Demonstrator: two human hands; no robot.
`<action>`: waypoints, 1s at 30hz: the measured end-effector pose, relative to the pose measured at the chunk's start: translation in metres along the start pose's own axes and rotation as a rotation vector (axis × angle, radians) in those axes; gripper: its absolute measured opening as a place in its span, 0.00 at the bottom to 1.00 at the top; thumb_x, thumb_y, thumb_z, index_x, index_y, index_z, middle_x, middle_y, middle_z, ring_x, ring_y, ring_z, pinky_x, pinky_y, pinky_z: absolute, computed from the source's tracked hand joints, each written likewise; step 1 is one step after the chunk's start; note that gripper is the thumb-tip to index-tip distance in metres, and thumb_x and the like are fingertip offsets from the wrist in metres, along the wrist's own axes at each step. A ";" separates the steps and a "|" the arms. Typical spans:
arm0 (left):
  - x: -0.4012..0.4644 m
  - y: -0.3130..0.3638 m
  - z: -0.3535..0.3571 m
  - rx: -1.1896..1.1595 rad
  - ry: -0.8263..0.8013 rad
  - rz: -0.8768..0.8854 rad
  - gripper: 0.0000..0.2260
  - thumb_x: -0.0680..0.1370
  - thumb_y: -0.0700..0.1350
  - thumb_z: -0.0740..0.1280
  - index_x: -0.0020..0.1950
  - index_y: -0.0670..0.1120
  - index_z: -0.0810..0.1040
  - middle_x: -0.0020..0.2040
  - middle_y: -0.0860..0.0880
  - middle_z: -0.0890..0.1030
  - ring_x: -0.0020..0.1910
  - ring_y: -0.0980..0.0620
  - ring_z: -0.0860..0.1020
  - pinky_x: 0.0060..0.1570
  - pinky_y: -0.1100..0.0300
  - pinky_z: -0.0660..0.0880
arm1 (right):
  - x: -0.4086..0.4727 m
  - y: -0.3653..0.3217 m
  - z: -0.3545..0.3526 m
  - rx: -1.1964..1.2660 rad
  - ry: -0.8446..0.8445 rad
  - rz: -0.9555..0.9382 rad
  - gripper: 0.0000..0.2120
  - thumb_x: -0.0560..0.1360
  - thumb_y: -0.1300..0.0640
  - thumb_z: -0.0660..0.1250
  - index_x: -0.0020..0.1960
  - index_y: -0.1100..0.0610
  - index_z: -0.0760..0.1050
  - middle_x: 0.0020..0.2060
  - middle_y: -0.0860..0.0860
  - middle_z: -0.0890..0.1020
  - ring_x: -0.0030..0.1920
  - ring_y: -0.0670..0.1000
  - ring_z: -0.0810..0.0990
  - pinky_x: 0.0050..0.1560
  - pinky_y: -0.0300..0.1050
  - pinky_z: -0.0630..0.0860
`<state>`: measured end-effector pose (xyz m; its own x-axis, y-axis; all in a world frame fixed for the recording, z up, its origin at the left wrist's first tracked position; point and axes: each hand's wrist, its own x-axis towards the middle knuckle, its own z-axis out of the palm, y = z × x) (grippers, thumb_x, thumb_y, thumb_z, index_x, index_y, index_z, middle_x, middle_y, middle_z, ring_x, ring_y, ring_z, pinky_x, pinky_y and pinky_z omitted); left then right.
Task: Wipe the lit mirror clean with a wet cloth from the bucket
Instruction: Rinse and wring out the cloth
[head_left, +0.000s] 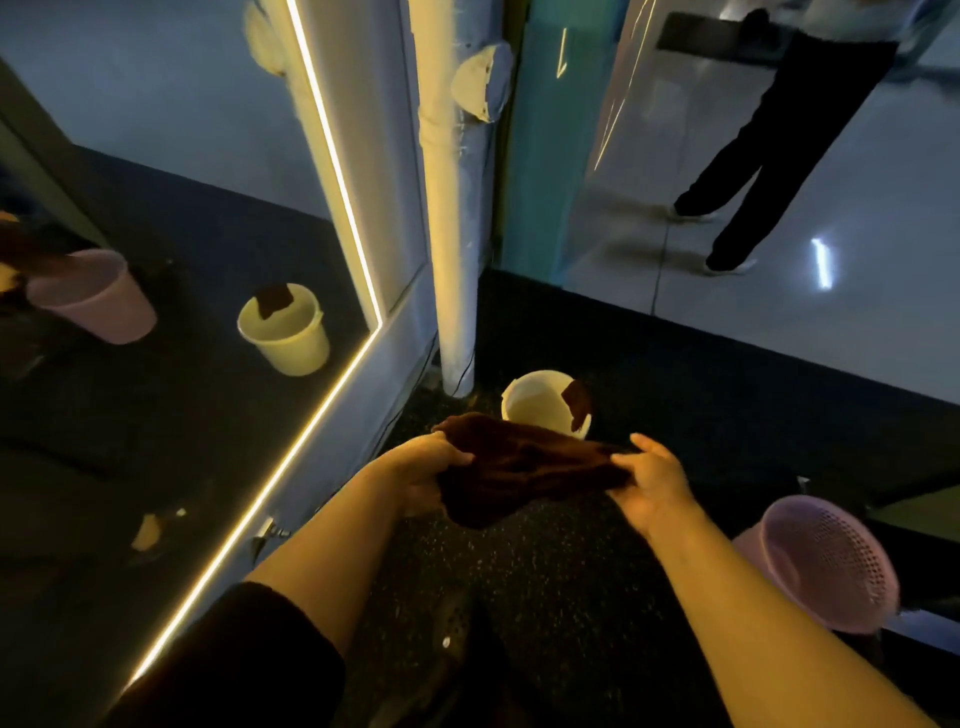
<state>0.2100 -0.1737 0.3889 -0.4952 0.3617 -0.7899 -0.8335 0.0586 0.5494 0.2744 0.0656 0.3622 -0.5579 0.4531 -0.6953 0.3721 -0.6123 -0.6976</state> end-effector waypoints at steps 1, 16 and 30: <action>0.012 0.012 -0.002 0.092 0.018 -0.029 0.19 0.81 0.32 0.57 0.69 0.47 0.69 0.59 0.39 0.77 0.55 0.39 0.79 0.53 0.40 0.78 | 0.016 -0.014 0.004 -0.034 0.031 -0.043 0.30 0.77 0.76 0.56 0.75 0.57 0.63 0.69 0.66 0.69 0.60 0.64 0.75 0.50 0.57 0.75; 0.135 0.101 0.027 0.150 0.418 0.427 0.07 0.80 0.42 0.66 0.46 0.49 0.82 0.48 0.42 0.80 0.44 0.49 0.77 0.39 0.60 0.75 | 0.174 -0.141 0.025 -0.793 -0.265 -0.284 0.12 0.76 0.69 0.65 0.54 0.58 0.82 0.42 0.55 0.81 0.43 0.51 0.80 0.43 0.44 0.77; 0.179 0.126 0.065 1.197 0.787 0.473 0.08 0.77 0.46 0.70 0.53 0.45 0.85 0.64 0.47 0.77 0.69 0.44 0.66 0.71 0.50 0.55 | 0.252 -0.198 0.057 -1.606 -0.361 -0.986 0.03 0.72 0.57 0.74 0.43 0.57 0.83 0.46 0.52 0.79 0.52 0.57 0.74 0.49 0.48 0.68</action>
<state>0.0320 -0.0411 0.3342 -0.9779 0.0097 -0.2091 -0.0705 0.9254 0.3725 0.0175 0.2645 0.3350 -0.9941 -0.0507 -0.0961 -0.0092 0.9202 -0.3913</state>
